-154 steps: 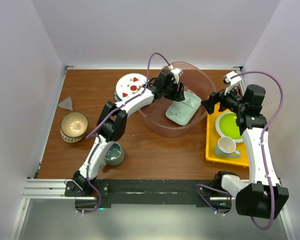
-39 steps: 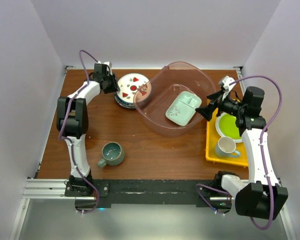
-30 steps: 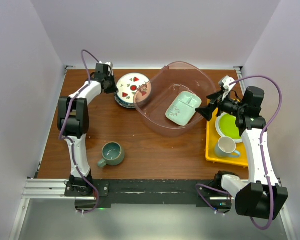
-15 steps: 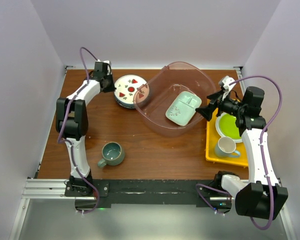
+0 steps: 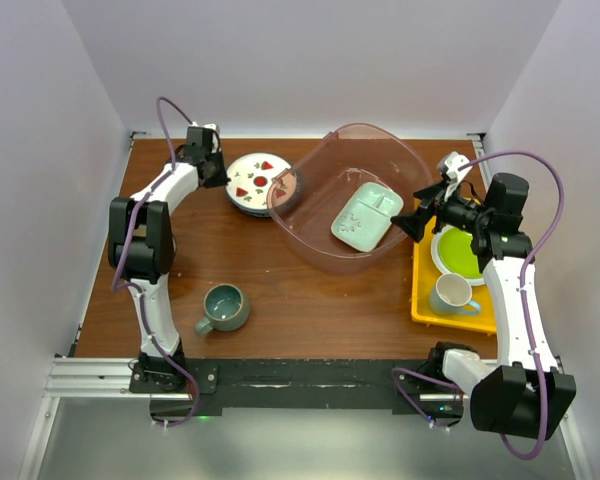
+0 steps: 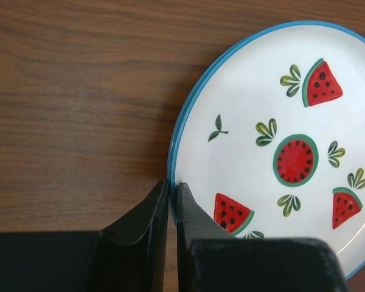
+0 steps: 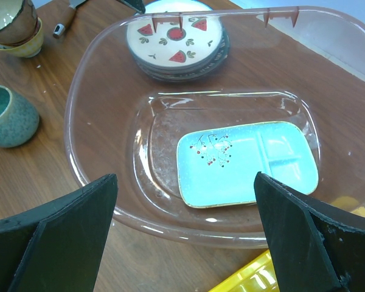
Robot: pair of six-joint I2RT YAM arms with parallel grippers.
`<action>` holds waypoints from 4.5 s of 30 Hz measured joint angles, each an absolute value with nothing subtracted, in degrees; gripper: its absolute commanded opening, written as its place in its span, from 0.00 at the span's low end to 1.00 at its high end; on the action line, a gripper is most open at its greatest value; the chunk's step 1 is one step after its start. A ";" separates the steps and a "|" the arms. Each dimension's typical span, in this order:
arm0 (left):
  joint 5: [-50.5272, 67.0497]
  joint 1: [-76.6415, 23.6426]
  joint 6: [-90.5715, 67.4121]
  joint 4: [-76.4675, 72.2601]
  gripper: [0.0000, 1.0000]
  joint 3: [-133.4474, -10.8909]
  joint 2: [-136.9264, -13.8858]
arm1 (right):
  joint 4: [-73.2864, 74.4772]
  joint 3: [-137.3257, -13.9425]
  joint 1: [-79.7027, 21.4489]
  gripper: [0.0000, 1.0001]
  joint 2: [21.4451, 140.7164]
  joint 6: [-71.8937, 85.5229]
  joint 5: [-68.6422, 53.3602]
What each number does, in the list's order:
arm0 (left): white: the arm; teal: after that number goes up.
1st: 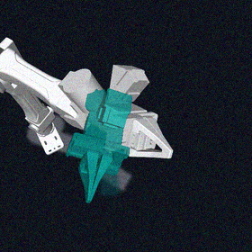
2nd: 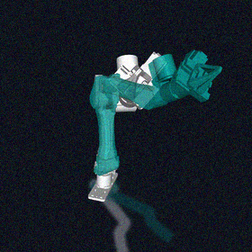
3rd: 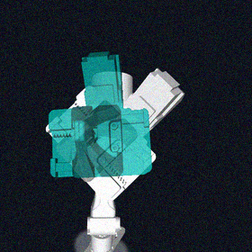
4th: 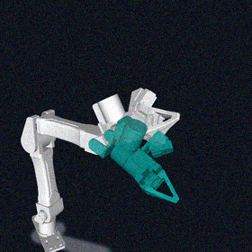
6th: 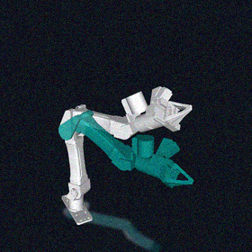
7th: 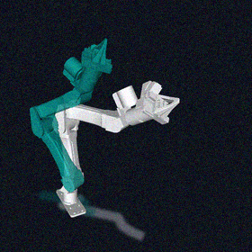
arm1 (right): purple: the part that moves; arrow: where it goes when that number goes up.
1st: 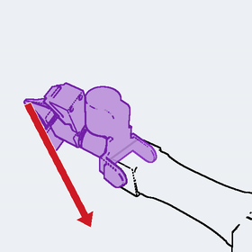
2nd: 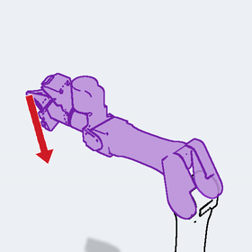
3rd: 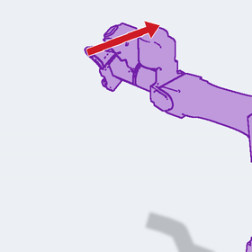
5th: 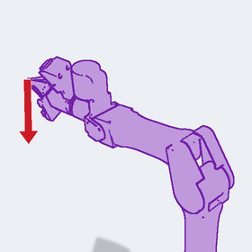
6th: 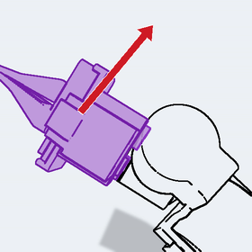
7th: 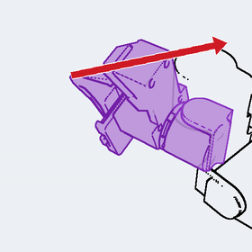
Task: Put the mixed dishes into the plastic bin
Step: Pick up the plate at the center of the board.
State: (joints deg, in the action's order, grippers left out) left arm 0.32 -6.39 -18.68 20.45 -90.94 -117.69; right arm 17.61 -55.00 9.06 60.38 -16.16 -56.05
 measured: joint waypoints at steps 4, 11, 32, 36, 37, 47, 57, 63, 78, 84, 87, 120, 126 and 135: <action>1.15 -6.33 -19.03 19.20 0.09 -90.56 -117.69 | 17.63 -55.00 9.06 0.98 60.38 -16.16 -56.05; 1.58 -6.28 -19.46 18.28 0.26 -90.08 -117.69 | 17.65 -55.00 9.06 0.98 60.38 -16.16 -56.03; -1.23 -6.81 -18.35 18.57 0.27 -90.08 -117.58 | 17.65 -55.00 9.06 0.98 60.38 -16.16 -56.03; -1.48 -6.96 -18.31 18.83 0.25 -90.08 -117.58 | 17.67 -55.00 9.06 0.98 60.38 -16.16 -56.03; -1.50 -6.96 -18.28 18.90 0.24 -90.08 -117.58 | 17.67 -55.00 9.06 0.98 60.38 -16.16 -56.03; -1.74 -7.27 -18.24 18.83 0.00 -90.32 -117.47 | 17.67 -55.00 9.06 0.98 60.38 -16.16 -56.03; -1.74 -7.27 -18.24 19.81 0.00 -90.54 -115.50 | 17.78 -55.00 9.06 0.98 60.38 -16.16 -56.03; -1.74 -7.27 -18.24 20.80 0.00 -90.54 -113.97 | 17.80 -55.00 9.06 0.98 60.38 -16.16 -56.03; -1.50 -7.01 -18.41 21.96 0.00 -90.83 -112.75 | 17.80 -55.00 9.06 0.98 60.38 -16.16 -56.03; -0.01 -5.69 -18.90 21.21 0.00 -88.38 -109.25 | 17.82 -55.00 9.06 0.98 60.38 -16.19 -56.07; 0.80 -4.89 -19.20 20.62 0.00 -87.02 -108.14 | 17.96 -55.00 9.06 0.98 60.38 -16.43 -56.47; 9.50 -1.13 -28.12 11.66 0.00 -76.34 -106.67 | 23.20 -55.09 4.75 0.98 63.37 -23.00 -57.91; 10.48 -0.78 -29.32 9.65 0.00 -74.96 -106.45 | 23.24 -55.16 4.54 0.98 63.53 -23.22 -57.56; 11.53 -0.67 -30.63 6.96 0.00 -73.23 -106.37 | 23.27 -55.18 4.51 0.98 63.77 -23.46 -57.54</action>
State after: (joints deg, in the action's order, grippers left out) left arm 11.53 -0.67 -30.63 6.96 -73.23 -106.37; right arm 23.27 -55.18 4.51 63.77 -23.46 -57.54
